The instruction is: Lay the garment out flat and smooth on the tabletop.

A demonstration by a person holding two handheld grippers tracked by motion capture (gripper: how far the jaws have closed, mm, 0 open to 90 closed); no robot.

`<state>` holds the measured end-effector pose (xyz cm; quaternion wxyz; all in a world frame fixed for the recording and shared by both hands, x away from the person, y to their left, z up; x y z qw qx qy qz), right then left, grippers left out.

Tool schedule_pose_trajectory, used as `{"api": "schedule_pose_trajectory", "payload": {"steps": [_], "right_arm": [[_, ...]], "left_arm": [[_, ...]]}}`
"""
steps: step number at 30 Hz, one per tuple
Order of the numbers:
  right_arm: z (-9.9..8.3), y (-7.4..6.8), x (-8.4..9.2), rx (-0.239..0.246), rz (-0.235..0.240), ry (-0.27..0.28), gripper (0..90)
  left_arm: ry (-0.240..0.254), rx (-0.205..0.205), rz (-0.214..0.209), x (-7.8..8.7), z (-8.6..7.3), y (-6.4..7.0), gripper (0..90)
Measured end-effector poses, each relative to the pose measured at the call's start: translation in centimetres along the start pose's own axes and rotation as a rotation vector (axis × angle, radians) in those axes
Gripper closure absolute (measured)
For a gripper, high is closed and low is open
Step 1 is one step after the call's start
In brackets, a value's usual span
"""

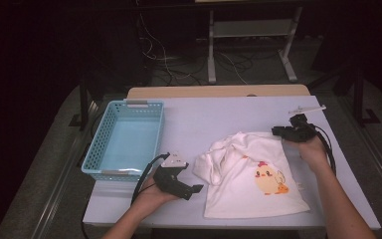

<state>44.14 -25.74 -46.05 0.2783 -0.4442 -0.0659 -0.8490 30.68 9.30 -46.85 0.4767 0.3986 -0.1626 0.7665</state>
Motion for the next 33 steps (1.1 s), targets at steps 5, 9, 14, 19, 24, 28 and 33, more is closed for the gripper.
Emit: {"api": "schedule_pose_trajectory", "payload": {"steps": [5, 9, 14, 19, 24, 28, 33], "right_arm": [[1.7, -1.1, -0.3, 0.065, 0.023, -0.006, 70.4], [2.8, -1.8, -1.4, 0.1, 0.034, -0.036, 69.5], [3.5, -1.9, -3.0, 0.109, 0.054, -0.067, 66.7], [3.1, -1.8, -4.4, 0.108, 0.085, -0.112, 63.4], [2.3, -2.0, -5.6, 0.122, 0.094, -0.17, 66.2], [2.0, -2.3, -6.1, 0.135, 0.099, -0.193, 82.4], [2.0, -2.4, -5.9, 0.143, 0.109, -0.182, 87.2]], "left_arm": [[-0.001, 0.001, 0.0, 0.0, 0.0, 0.0, 7.7], [-0.001, 0.0, 0.0, 0.0, 0.0, 0.0, 7.7], [-0.004, 0.001, -0.002, 0.0, -0.1, 0.0, 7.7], [-0.003, 0.003, -0.001, 0.1, -0.1, 0.0, 7.7], [-0.005, 0.002, 0.0, 0.0, -0.1, 0.1, 7.7], [-0.006, 0.0, 0.0, -0.1, -0.1, 0.1, 7.7], [-0.007, 0.0, 0.001, 0.0, -0.1, 0.1, 7.7]]}}
Point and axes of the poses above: each handheld gripper's, and its own axes: x roughly backward along the jaws, z roughly out of its top, y roughly to its right, the point moved 6 cm from there along -x, roughly forward along the jaws, and after that the axes turned 11 degrees about -y, right-handed, at the moved point
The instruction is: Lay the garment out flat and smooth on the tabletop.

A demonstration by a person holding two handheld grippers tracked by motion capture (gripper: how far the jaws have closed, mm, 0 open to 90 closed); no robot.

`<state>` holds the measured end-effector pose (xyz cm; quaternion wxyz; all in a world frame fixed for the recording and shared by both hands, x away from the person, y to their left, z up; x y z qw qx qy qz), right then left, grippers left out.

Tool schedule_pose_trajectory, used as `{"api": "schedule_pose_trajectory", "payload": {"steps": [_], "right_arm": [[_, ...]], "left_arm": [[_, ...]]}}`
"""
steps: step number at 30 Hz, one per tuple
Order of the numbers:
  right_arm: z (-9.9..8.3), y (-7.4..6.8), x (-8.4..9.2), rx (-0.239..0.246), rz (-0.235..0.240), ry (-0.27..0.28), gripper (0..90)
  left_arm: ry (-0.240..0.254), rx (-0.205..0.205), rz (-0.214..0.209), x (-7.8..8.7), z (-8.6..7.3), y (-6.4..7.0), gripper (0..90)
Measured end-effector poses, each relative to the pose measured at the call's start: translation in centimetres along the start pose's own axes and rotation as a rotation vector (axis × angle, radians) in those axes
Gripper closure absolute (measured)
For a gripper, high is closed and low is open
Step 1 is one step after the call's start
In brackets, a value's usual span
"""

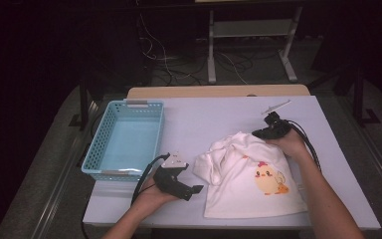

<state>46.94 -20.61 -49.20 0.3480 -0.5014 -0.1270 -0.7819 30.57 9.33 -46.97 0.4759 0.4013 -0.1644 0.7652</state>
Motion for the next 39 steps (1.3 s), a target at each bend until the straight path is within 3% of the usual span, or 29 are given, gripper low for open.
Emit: {"api": "schedule_pose_trajectory", "payload": {"steps": [4, 9, 22, 27, 39], "right_arm": [[0.4, 0.0, 1.1, -0.02, 0.0, 0.065, 87.3], [0.8, -0.2, 2.5, -0.007, -0.029, 0.119, 87.4], [1.3, -0.5, 7.1, -0.028, -0.042, 0.282, 87.8], [0.8, 0.2, 8.3, -0.049, -0.08, 0.305, 87.7], [-2.3, 3.1, 9.8, -0.164, -0.161, 0.338, 87.6]], "left_arm": [[-0.001, 0.0, 0.001, 0.0, 0.0, 0.0, 7.7], [-0.002, -0.001, 0.001, -0.1, 0.0, 0.0, 7.7], [-0.002, 0.003, -0.001, -0.2, 0.1, 0.1, 7.7], [-0.003, 0.004, -0.001, -0.2, 0.1, 0.1, 7.7], [-0.006, 0.002, 0.002, -0.2, 0.1, 0.0, 7.7]]}}
Point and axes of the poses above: each handheld gripper's, and its own axes: x roughly backward along the jaws, z roughly out of its top, y roughly to its right, the point moved 6 cm from there along -x, roughly forward along the jaws, and after that the axes turned 11 degrees about -y, right-handed, at the moved point
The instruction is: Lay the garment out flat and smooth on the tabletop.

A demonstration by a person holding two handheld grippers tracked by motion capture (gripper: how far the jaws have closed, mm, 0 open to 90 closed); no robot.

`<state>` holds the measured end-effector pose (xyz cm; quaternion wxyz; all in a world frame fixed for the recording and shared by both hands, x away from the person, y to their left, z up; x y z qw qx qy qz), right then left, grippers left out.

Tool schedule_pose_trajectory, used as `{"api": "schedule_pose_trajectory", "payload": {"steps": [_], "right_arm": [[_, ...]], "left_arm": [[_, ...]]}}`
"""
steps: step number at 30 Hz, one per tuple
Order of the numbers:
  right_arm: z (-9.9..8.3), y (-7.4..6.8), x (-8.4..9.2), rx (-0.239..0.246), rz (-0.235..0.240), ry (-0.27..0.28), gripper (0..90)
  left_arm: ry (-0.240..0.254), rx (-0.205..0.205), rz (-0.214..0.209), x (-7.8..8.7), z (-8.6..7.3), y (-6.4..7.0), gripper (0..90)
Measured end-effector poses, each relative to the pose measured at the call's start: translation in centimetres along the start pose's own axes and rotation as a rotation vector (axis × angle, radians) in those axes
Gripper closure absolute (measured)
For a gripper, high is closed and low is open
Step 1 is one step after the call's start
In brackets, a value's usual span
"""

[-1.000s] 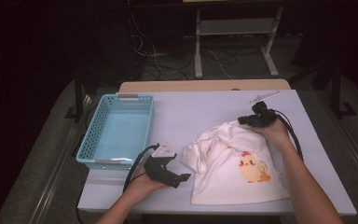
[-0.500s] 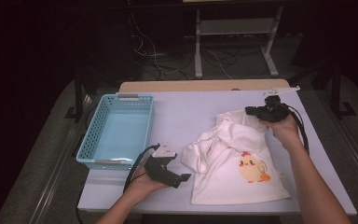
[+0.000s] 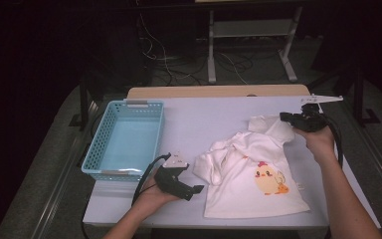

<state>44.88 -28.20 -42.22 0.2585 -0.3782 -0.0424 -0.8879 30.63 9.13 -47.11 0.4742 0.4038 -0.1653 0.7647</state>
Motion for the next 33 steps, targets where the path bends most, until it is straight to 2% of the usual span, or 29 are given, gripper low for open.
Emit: {"api": "schedule_pose_trajectory", "payload": {"steps": [7, 11, 16, 22, 26, 30, 33], "right_arm": [[-2.0, 2.4, 0.9, -0.075, -0.038, 0.0, 87.4], [-3.2, 3.3, 1.2, -0.093, -0.052, -0.024, 87.1], [-4.4, 3.6, 1.5, -0.094, -0.063, -0.055, 87.1], [-6.0, 4.0, 2.1, -0.112, -0.087, -0.104, 87.1], [-7.2, 4.3, 2.5, -0.128, -0.087, -0.124, 86.8], [-7.0, 4.4, 2.9, -0.149, -0.08, -0.1, 82.2], [-6.3, 3.8, 3.5, -0.145, -0.062, -0.078, 77.1]], "left_arm": [[0.004, 0.003, 0.001, 0.0, 0.0, 0.0, 7.7], [0.006, 0.004, 0.002, 0.1, 0.0, 0.0, 7.7], [0.004, 0.003, 0.002, 0.0, 0.0, 0.0, 7.7], [0.002, -0.001, 0.004, 0.0, 0.0, 0.0, 7.7], [0.003, -0.002, 0.003, 0.0, 0.1, 0.0, 7.7], [0.003, -0.006, 0.001, 0.0, 0.1, 0.1, 7.7], [0.003, -0.005, -0.001, 0.0, 0.1, 0.1, 7.7]]}}
Point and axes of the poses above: each handheld gripper's, and its own axes: x roughly backward along the jaws, z roughly out of its top, y roughly to its right, the point moved 6 cm from there along -x, roughly forward along the jaws, and after that the axes turned 11 degrees about -y, right-handed, at the moved point
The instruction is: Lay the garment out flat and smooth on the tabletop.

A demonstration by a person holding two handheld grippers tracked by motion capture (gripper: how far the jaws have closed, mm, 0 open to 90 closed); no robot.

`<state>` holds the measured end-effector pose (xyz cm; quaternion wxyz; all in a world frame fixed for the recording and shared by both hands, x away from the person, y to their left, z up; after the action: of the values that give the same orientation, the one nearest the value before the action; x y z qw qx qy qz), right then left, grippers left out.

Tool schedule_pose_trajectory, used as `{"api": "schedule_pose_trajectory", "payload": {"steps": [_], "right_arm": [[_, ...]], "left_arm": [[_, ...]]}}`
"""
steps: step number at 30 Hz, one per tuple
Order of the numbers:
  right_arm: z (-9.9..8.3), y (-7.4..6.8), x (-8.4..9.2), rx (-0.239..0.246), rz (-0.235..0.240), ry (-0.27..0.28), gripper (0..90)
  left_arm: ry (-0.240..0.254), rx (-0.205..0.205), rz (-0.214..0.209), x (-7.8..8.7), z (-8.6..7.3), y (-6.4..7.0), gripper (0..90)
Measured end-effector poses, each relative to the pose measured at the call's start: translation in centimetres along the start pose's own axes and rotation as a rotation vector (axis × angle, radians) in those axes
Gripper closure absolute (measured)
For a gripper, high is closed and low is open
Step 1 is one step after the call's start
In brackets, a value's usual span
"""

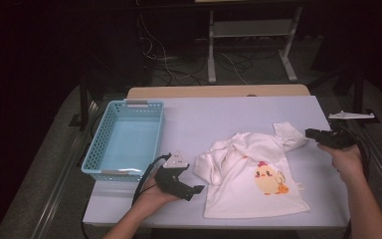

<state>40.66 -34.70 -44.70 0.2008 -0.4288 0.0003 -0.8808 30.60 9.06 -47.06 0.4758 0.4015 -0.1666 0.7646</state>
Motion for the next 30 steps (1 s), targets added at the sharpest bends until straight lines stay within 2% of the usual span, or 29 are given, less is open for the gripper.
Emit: {"api": "schedule_pose_trajectory", "payload": {"steps": [5, 9, 13, 16, 20, 22, 26, 30], "right_arm": [[0.7, -2.0, 0.6, 0.041, 0.062, 0.003, 75.5], [1.2, -3.9, 0.7, 0.078, 0.13, -0.003, 69.6], [1.9, -5.4, 0.4, 0.095, 0.189, -0.004, 62.4], [2.1, -6.2, -0.5, 0.119, 0.202, -0.037, 60.4], [2.1, -6.4, -1.7, 0.116, 0.208, -0.077, 60.7], [1.9, -6.4, -2.2, 0.115, 0.213, -0.104, 63.9], [1.3, -6.8, -2.4, 0.151, 0.232, -0.136, 82.8], [1.2, -7.5, -1.7, 0.184, 0.23, -0.094, 86.5]], "left_arm": [[-0.001, 0.003, -0.002, -0.1, 0.0, 0.0, 7.7], [0.0, 0.001, -0.002, 0.0, 0.0, 0.0, 7.7], [-0.001, 0.004, -0.001, -0.1, 0.0, -0.1, 7.7], [-0.001, 0.002, -0.002, -0.1, 0.0, 0.0, 7.7], [-0.002, 0.001, -0.001, -0.1, 0.0, 0.0, 7.7], [-0.002, 0.003, -0.001, -0.1, 0.0, 0.0, 7.7], [-0.002, 0.003, -0.001, -0.1, 0.0, 0.0, 7.7], [-0.001, 0.002, 0.001, 0.0, 0.0, 0.0, 7.7]]}}
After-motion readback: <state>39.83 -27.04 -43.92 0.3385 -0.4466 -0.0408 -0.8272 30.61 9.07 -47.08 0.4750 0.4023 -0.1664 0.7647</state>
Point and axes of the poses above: each handheld gripper's, and its own axes: x roughly backward along the jaws, z roughly out of its top, y roughly to its right, the point moved 6 cm from there along -x, roughly forward along the jaws, and after that the axes turned 11 degrees about -y, right-handed, at the moved point
